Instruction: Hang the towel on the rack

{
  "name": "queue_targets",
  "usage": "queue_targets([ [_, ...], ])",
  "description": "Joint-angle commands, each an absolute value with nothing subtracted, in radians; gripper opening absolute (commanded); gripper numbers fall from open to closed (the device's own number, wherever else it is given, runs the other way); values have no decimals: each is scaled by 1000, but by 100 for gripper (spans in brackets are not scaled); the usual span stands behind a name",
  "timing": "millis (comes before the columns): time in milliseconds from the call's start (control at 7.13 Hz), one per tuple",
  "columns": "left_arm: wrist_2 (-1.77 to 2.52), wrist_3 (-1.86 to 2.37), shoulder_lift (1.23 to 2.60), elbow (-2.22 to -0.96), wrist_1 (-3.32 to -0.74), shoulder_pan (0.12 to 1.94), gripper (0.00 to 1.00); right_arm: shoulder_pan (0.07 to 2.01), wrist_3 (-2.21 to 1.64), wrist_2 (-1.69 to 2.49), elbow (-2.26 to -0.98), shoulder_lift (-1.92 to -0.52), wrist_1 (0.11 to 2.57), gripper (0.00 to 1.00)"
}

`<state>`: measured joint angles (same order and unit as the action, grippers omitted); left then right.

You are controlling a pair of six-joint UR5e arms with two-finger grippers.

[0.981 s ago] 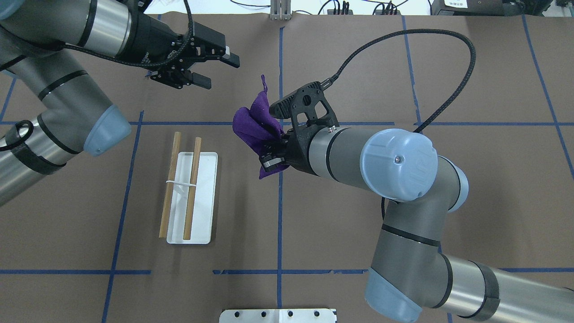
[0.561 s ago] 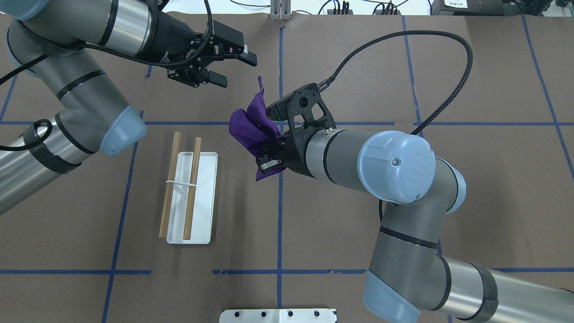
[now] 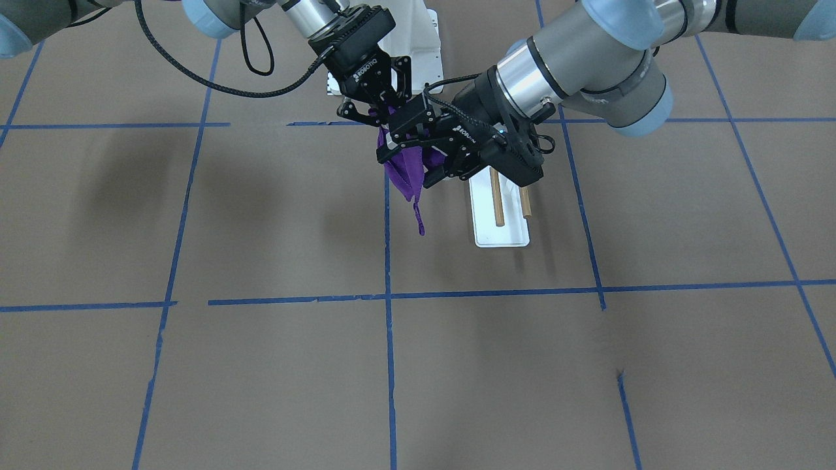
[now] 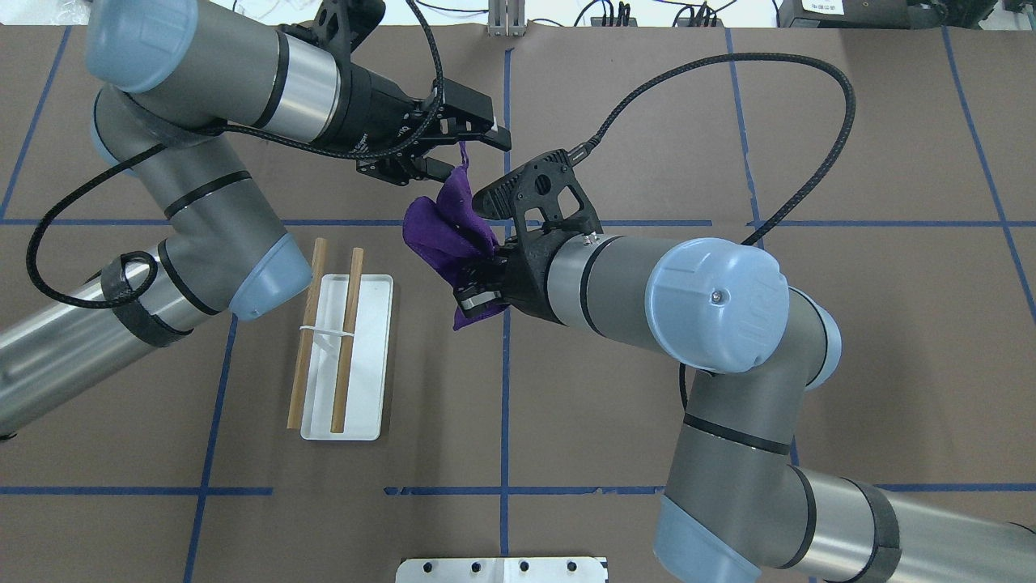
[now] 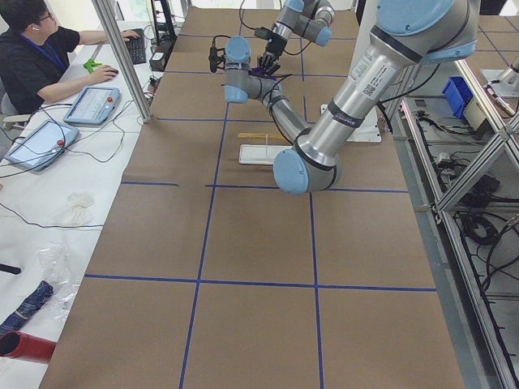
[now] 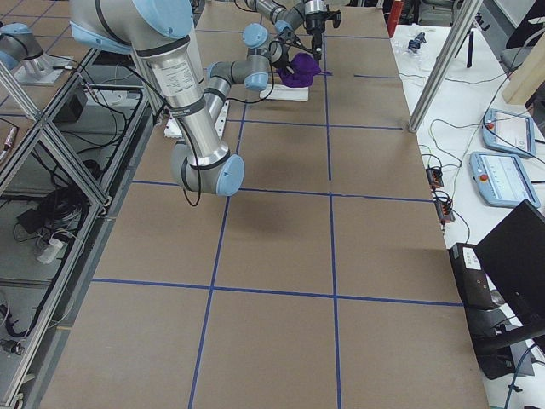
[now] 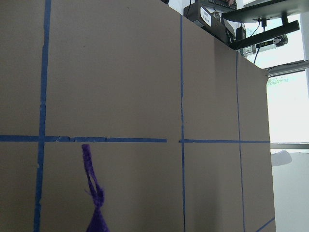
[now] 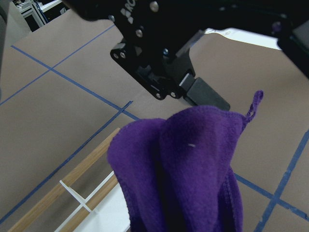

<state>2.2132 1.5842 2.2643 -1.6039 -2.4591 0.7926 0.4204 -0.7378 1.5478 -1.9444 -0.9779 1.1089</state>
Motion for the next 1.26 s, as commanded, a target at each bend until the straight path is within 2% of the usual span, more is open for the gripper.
queue_targets([
  [0, 2212, 1582, 2264, -1597, -2457, 787, 92, 420, -738, 1548, -1959, -976, 1140, 0],
  [280, 2212, 1582, 2263, -1597, -2456, 773, 85, 420, -738, 1546, -1957, -976, 1141, 0],
  [421, 2212, 1585, 2261, -1598, -2457, 773, 65, 420, -738, 1546, -1959, -976, 1141, 0],
  [561, 2212, 1586, 2261, -1603, -2457, 773, 29, 420, -738, 1548, -1959, -976, 1141, 0],
  [701, 2214, 1588, 2258, -1606, -2456, 775, 0, 420, -738, 1546, -1959, -976, 1141, 0],
  [1121, 2217, 1585, 2255, -1608, -2457, 778, 0, 422, -738, 1549, -1979, -988, 1141, 0],
])
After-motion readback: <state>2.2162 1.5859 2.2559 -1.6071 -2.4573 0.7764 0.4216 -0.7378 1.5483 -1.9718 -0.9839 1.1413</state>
